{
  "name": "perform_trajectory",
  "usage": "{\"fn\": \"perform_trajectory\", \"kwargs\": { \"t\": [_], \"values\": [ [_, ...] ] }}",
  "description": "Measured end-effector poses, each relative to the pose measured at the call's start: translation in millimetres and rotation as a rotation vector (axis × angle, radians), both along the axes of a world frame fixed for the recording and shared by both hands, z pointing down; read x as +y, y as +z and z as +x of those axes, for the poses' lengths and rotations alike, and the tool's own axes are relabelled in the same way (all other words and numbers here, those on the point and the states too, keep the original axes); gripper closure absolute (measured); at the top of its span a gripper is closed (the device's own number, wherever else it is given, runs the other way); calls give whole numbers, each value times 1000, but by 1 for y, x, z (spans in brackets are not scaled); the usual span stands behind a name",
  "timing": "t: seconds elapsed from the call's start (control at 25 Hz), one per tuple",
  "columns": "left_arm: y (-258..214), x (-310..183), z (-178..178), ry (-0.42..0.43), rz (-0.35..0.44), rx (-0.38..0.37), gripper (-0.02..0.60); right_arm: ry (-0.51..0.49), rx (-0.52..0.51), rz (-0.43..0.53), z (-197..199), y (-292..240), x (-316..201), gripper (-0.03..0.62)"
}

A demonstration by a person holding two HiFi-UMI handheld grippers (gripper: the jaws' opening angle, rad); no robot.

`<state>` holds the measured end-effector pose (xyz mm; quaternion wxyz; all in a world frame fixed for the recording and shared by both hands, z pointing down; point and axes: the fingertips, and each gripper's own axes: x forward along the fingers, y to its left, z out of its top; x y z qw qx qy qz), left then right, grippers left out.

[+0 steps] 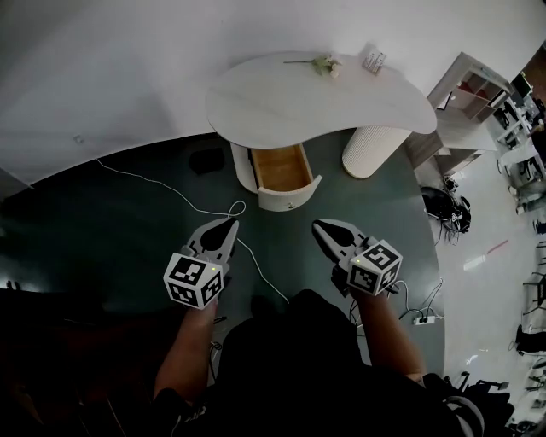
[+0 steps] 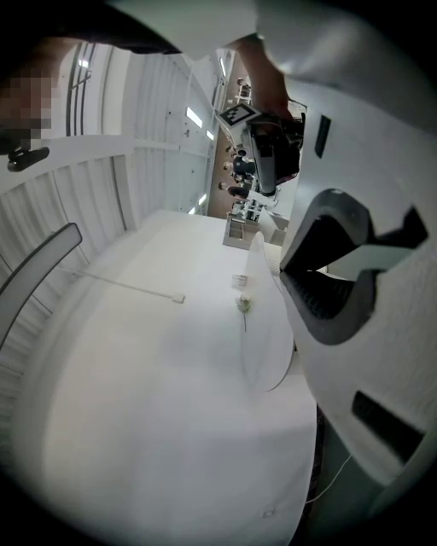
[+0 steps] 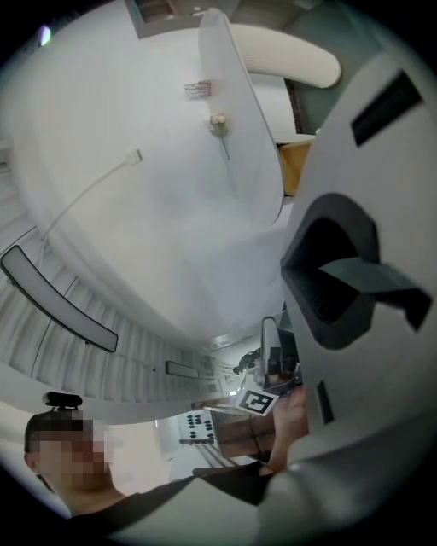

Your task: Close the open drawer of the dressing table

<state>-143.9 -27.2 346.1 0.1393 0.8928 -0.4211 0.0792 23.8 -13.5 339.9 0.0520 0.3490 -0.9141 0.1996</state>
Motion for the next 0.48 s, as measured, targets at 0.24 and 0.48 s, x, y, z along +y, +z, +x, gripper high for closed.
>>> {"fn": "perform_trajectory", "kwargs": {
  "t": [0.24,0.48],
  "values": [
    [10,-53,14,3,-25,-8,572,-7,-10,-51,10,26,-48,588],
    [6,-95,43,11,-28,-85,572,-43,-48,-79,25,45,-105,588]
  ]
}}
